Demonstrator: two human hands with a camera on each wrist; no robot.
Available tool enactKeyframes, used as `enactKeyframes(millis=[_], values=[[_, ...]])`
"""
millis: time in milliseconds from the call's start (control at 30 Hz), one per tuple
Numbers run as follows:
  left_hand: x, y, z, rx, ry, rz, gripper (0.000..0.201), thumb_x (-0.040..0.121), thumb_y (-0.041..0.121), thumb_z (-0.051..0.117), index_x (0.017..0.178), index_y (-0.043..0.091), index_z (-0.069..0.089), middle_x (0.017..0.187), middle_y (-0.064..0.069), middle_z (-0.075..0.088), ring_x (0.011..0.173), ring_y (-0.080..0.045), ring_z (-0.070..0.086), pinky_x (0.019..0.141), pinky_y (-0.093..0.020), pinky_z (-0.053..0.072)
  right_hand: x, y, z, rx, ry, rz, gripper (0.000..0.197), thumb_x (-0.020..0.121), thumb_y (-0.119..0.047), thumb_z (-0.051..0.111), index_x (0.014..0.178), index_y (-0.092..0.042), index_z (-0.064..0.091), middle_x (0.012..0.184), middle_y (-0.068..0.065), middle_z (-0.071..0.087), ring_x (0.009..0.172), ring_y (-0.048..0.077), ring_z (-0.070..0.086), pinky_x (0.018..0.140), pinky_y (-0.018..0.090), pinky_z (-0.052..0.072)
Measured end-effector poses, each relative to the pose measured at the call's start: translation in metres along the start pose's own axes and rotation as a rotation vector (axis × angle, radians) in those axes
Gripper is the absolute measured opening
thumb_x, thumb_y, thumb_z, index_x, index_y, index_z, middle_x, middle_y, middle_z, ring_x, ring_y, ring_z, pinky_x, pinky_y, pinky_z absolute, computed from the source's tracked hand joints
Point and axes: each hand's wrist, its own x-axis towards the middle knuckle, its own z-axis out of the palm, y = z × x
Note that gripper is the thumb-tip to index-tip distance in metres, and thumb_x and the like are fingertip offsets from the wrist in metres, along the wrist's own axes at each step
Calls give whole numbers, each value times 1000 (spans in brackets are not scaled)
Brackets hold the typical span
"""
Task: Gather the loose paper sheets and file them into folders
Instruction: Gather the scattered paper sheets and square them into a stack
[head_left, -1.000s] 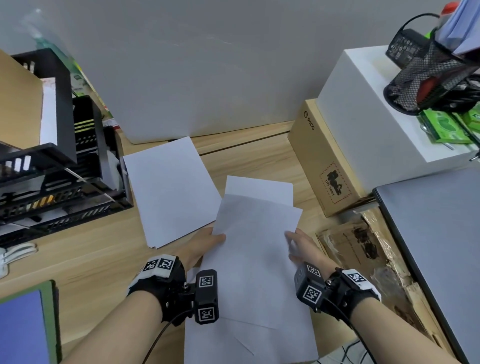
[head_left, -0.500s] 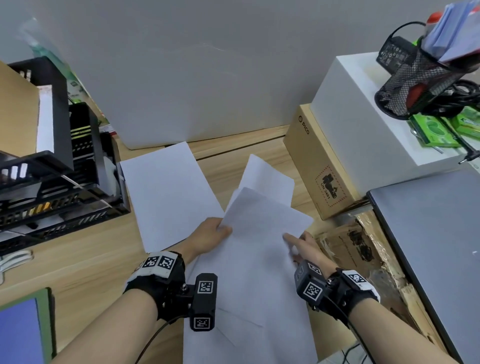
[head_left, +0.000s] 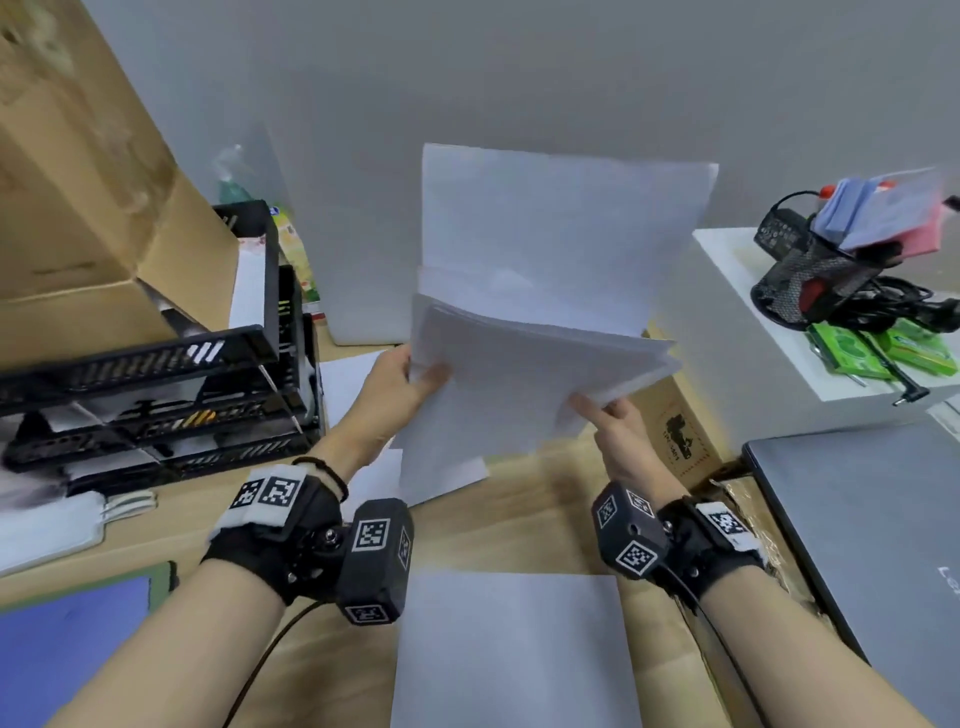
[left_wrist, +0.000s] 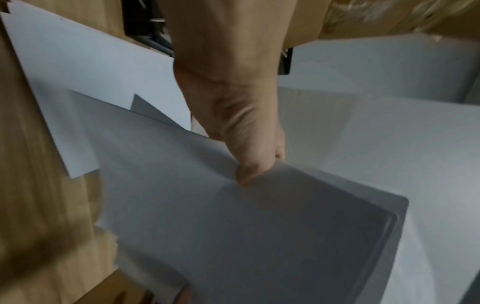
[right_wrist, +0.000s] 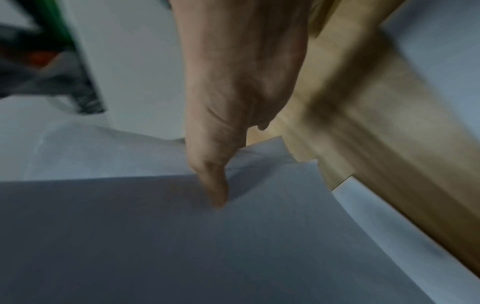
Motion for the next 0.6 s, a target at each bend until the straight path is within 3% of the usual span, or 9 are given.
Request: enactKeyframes(millis=[67, 167, 267, 333, 433, 467, 600], values=[[-4, 1, -6, 13, 46, 18, 15, 96, 17, 61, 103, 29, 66, 112, 0, 71, 104, -18, 67, 89, -35, 55, 1, -12, 9, -24, -25, -42, 39, 88, -12, 67, 125, -7, 55, 110, -2, 67, 100, 12, 63, 74, 20, 45], [-14, -20, -7, 85, 88, -46, 15, 94, 14, 62, 105, 23, 68, 111, -3, 71, 105, -22, 65, 93, -40, 52, -4, -4, 14, -109, -91, -16, 35, 91, -19, 66, 124, -12, 57, 119, 0, 66, 111, 18, 60, 84, 30, 46], [-27, -53, -4, 186, 67, -115, 19, 93, 18, 63, 109, 27, 67, 113, 3, 69, 107, -17, 63, 96, -42, 51, -12, 14, 16, -188, -134, 20, 19, 94, -13, 59, 112, -21, 61, 111, -4, 67, 107, 19, 61, 77, 28, 48], [-36, -69, -2, 232, 47, -120, 20, 94, 16, 62, 101, 33, 70, 108, 9, 71, 105, -12, 63, 95, -40, 50, -17, 28, 15, -224, -118, 54, 21, 93, -8, 58, 110, -19, 61, 108, -3, 66, 107, 21, 60, 75, 28, 48], [-43, -83, -3, 302, 15, 0, 46, 91, -3, 61, 81, 40, 75, 93, 13, 74, 96, -4, 65, 85, -31, 50, -23, 39, 9, -282, -164, 78, 18, 97, -11, 52, 110, -21, 63, 106, -7, 65, 99, 12, 58, 72, 23, 46], [-43, -85, -3, 314, 9, 21, 47, 89, -5, 62, 81, 39, 76, 92, 12, 74, 95, -4, 66, 84, -29, 50, -24, 40, 8, -286, -176, 86, 19, 97, -12, 52, 108, -24, 62, 105, -9, 65, 97, 9, 58, 72, 21, 45], [-42, -78, -3, 258, 3, -84, 25, 91, 8, 64, 112, 21, 70, 110, 11, 69, 103, -3, 61, 89, -22, 47, -20, 35, 7, -224, -158, 61, 29, 88, -2, 63, 108, -24, 60, 106, -8, 66, 99, 8, 59, 76, 22, 46]])
